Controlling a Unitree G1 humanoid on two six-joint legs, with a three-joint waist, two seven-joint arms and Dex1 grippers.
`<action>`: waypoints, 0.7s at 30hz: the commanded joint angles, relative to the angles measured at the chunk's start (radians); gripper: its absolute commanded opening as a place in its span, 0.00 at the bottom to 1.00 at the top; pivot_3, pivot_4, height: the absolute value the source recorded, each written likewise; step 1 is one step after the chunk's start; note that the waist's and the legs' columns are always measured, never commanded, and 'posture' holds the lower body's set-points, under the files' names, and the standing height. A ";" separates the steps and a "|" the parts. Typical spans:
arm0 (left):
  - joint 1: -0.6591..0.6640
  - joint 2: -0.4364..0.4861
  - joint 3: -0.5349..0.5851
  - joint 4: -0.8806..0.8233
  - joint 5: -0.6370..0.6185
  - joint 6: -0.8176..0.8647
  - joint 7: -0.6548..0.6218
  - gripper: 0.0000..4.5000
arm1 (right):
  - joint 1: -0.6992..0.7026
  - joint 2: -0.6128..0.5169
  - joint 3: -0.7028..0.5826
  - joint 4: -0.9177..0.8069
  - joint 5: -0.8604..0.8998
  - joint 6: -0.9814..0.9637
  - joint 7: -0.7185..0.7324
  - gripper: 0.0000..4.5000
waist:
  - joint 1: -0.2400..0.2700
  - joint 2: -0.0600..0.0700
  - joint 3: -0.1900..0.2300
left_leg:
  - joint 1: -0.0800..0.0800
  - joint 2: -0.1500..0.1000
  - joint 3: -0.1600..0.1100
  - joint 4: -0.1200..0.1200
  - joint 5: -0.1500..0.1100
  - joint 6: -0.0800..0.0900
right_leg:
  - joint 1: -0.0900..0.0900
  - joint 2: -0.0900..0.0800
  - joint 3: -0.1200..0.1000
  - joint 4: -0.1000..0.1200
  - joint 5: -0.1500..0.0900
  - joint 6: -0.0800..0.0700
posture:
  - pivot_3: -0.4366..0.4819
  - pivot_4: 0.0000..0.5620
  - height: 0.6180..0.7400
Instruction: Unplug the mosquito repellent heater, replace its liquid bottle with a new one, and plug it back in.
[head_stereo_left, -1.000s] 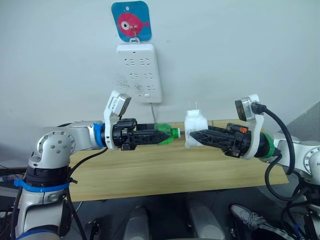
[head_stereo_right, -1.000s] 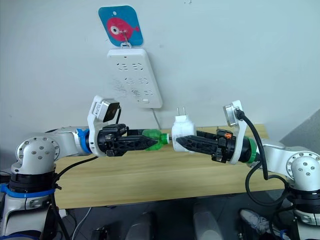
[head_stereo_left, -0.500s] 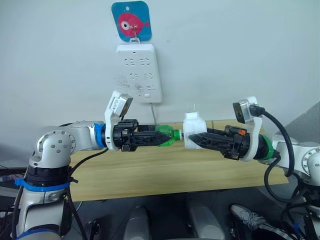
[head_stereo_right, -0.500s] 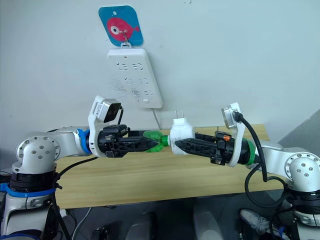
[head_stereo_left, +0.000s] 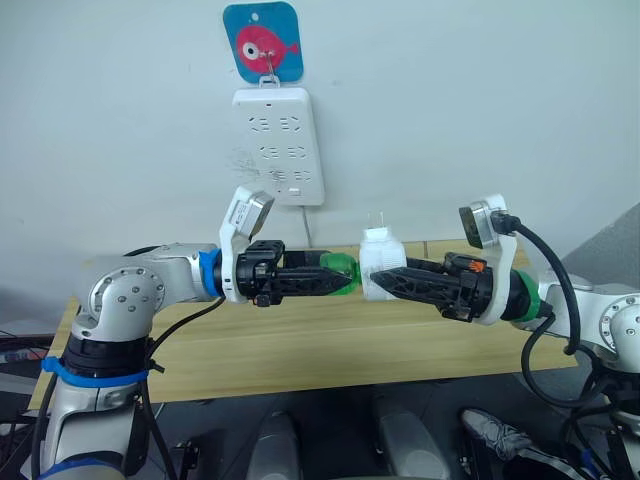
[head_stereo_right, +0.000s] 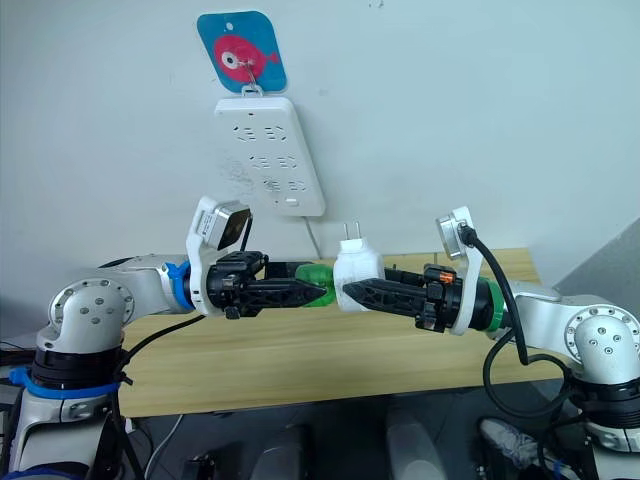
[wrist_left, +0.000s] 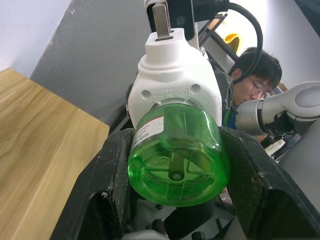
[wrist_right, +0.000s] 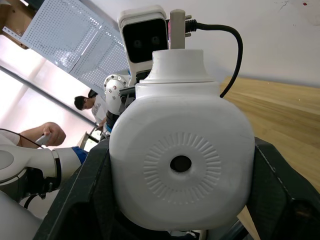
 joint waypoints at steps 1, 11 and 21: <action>0.003 -0.022 -0.027 -0.057 0.007 -0.033 -0.019 0.51 | -0.033 -0.008 0.032 -0.032 0.068 0.012 0.001 0.66 | 0.000 0.000 0.000 | 0.000 0.000 0.000 0.000 0.000 0.000 | 0.000 0.000 0.000 0.000 0.000 0.000 | 0.32 0.34 0.88; -0.004 -0.076 -0.004 0.012 0.039 -0.068 0.016 0.51 | -0.037 -0.076 0.044 -0.005 0.114 0.020 -0.032 1.00 | 0.000 0.000 0.000 | 0.000 0.000 0.000 0.000 0.000 0.000 | 0.000 0.000 0.000 0.000 0.000 0.000 | 0.31 0.35 0.88; -0.046 -0.157 0.053 0.096 -0.002 -0.048 0.123 0.51 | 0.095 -0.208 0.000 -0.165 -0.209 0.013 0.143 1.00 | 0.004 0.000 0.000 | -0.001 0.000 0.000 0.000 0.000 0.000 | 0.000 0.000 0.000 -0.002 0.000 0.000 | 0.29 0.36 0.88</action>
